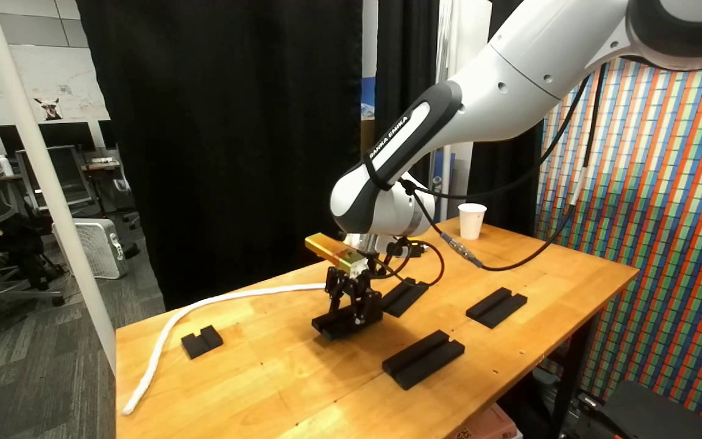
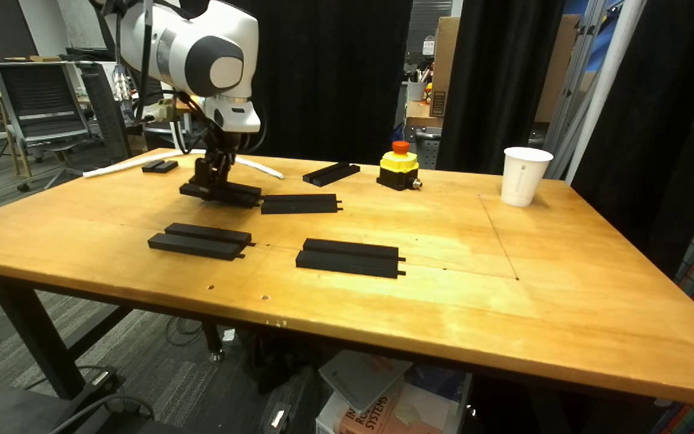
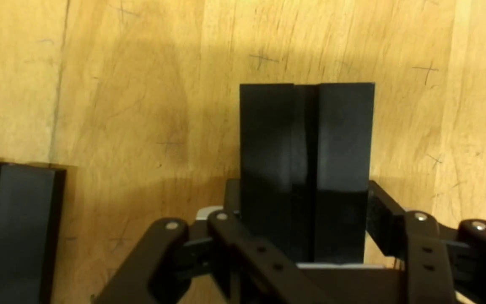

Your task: Connect four black pieces together

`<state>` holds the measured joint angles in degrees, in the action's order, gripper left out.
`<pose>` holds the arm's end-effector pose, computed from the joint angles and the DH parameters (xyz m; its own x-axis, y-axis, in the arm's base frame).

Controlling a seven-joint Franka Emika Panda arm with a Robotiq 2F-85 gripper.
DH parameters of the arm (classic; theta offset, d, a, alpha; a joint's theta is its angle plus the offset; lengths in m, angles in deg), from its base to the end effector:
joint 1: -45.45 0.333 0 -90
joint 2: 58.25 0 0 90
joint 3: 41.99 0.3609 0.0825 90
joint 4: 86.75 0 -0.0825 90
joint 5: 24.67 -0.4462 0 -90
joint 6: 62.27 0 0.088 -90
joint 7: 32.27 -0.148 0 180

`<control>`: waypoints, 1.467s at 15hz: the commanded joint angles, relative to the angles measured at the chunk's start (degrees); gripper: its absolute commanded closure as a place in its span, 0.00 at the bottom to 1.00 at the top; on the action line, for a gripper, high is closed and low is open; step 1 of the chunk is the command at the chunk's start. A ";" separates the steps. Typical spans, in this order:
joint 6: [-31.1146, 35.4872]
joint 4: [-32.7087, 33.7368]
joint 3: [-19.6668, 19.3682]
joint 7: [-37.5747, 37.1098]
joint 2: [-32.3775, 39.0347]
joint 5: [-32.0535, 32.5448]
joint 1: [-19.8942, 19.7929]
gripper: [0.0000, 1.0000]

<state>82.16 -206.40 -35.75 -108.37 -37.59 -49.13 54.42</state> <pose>0.6282 0.1771 0.2120 0.1640 -0.9436 -0.2876 -0.9857 -0.1452 -0.0857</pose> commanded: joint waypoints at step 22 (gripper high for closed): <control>-10.40 -2.42 -6.71 21.37 -5.66 6.78 -8.40 0.00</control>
<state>72.89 -209.13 -41.98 -91.70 -44.47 -41.81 47.08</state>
